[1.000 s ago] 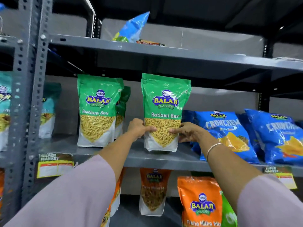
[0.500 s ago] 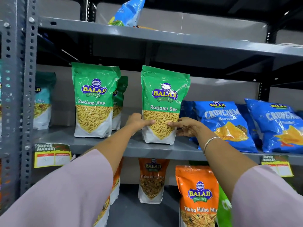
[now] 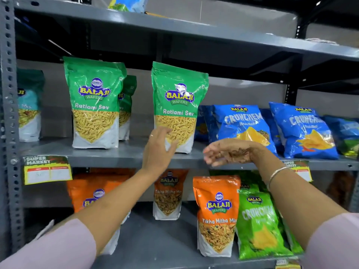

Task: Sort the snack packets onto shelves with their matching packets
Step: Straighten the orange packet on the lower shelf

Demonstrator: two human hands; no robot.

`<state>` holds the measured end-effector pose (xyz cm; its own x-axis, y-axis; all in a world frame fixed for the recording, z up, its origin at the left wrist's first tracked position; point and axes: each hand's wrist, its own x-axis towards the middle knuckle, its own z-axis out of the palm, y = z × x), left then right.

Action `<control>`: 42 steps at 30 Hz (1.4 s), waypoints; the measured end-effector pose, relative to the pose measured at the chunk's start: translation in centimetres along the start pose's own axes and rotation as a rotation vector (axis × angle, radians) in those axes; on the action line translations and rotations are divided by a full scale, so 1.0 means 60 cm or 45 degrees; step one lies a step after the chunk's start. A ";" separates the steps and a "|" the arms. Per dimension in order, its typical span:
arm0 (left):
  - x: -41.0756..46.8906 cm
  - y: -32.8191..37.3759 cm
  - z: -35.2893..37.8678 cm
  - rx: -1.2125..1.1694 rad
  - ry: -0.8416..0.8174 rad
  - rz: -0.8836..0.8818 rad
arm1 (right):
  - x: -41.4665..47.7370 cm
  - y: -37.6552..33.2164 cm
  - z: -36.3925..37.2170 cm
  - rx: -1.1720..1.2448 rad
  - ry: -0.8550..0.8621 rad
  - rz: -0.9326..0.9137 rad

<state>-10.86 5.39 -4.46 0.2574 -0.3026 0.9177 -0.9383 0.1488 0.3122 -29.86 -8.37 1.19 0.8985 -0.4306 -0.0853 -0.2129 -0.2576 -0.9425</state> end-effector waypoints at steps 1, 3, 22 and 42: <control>-0.025 0.006 0.010 0.023 -0.076 0.124 | -0.006 0.021 -0.004 -0.088 -0.111 0.126; -0.077 0.009 0.040 0.069 -0.247 0.341 | -0.009 0.067 -0.015 -0.267 -0.296 0.433; -0.318 -0.070 0.303 -0.286 -1.133 -1.227 | 0.011 0.437 0.034 0.213 0.677 0.392; -0.291 -0.160 0.188 -0.253 -0.826 -1.257 | 0.151 0.412 0.136 0.284 0.658 0.237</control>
<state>-8.97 -1.39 -26.22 0.6281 -0.7779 -0.0171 -0.3340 -0.2894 0.8970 -23.85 -11.56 -25.50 0.5382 -0.8311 -0.1398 -0.2129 0.0263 -0.9767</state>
